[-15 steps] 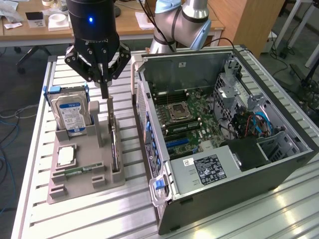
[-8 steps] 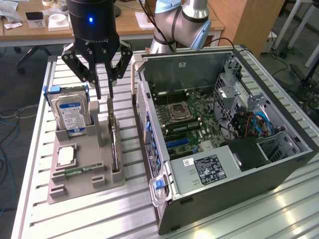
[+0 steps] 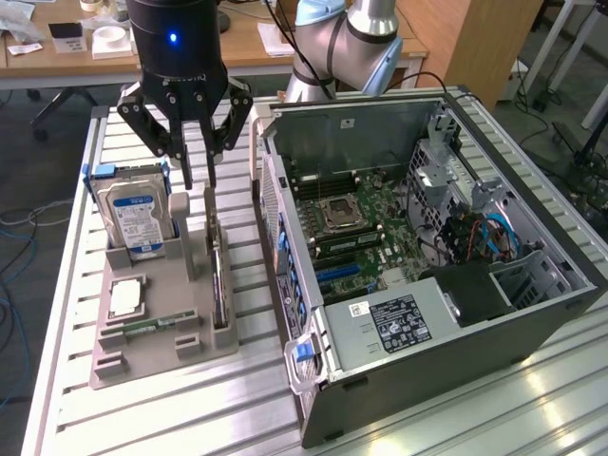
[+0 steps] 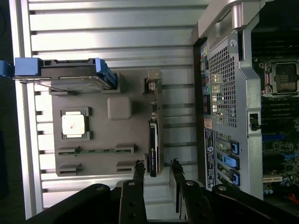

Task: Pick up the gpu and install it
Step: 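Reach for the gpu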

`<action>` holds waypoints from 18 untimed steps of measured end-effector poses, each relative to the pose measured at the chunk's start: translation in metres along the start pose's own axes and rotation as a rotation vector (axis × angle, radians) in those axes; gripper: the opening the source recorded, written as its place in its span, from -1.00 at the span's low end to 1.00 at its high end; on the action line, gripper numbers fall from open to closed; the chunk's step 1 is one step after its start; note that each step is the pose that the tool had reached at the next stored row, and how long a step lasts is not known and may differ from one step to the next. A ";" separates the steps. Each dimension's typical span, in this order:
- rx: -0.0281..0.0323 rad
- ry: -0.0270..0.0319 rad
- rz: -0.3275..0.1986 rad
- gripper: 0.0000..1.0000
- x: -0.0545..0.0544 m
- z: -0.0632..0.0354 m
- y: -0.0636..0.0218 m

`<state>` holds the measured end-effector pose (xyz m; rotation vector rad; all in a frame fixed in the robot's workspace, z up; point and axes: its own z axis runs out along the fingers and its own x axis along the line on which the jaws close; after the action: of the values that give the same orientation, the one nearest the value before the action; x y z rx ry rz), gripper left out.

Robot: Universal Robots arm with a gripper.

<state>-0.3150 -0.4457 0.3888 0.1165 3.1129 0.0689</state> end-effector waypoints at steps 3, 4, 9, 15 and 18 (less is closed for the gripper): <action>0.0000 0.0001 0.000 -0.29 0.000 0.0000 0.0000; 0.0000 0.0000 0.000 -0.29 0.000 0.0000 0.0000; 0.0000 0.0000 0.000 -0.29 0.000 0.0000 0.0000; 0.0000 0.0000 0.000 -0.68 0.000 0.0000 0.0000; 0.0001 0.0000 0.000 -0.79 0.000 0.0000 0.0000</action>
<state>-0.3150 -0.4457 0.3889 0.1165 3.1129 0.0688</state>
